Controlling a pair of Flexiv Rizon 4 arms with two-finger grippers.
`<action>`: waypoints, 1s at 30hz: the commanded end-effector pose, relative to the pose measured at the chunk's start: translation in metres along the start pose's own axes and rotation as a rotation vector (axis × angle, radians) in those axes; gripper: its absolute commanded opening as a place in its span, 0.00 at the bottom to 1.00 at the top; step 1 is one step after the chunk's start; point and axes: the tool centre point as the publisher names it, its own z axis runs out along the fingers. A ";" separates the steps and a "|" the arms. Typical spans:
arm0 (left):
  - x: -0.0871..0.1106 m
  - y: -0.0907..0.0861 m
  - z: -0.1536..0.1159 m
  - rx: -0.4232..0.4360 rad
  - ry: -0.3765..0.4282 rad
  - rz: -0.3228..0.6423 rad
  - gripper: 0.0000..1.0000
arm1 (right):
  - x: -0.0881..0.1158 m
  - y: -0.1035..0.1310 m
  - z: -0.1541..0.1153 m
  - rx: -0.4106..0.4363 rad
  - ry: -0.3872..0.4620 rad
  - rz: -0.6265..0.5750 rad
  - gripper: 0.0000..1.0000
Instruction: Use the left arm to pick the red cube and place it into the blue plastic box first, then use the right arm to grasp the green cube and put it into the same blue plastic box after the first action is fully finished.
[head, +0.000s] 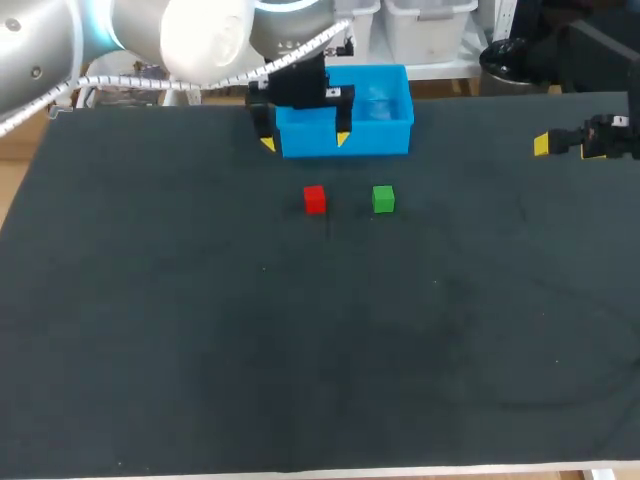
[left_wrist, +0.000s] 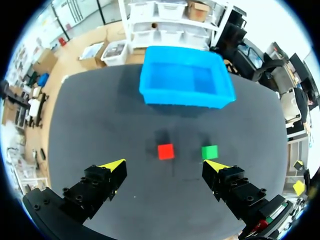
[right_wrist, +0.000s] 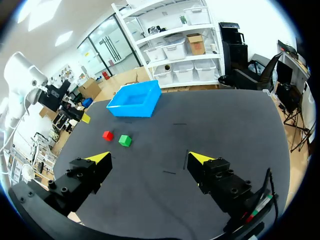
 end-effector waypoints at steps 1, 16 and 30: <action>-0.004 -0.003 0.017 -0.023 0.019 -0.007 1.00 | 0.000 0.000 0.000 0.002 0.001 0.001 1.00; 0.003 0.005 0.066 0.020 0.009 -0.062 1.00 | 0.000 0.000 0.000 0.002 0.001 0.001 1.00; 0.012 0.000 0.094 0.028 0.030 -0.003 1.00 | 0.000 0.000 0.000 0.002 0.001 0.001 1.00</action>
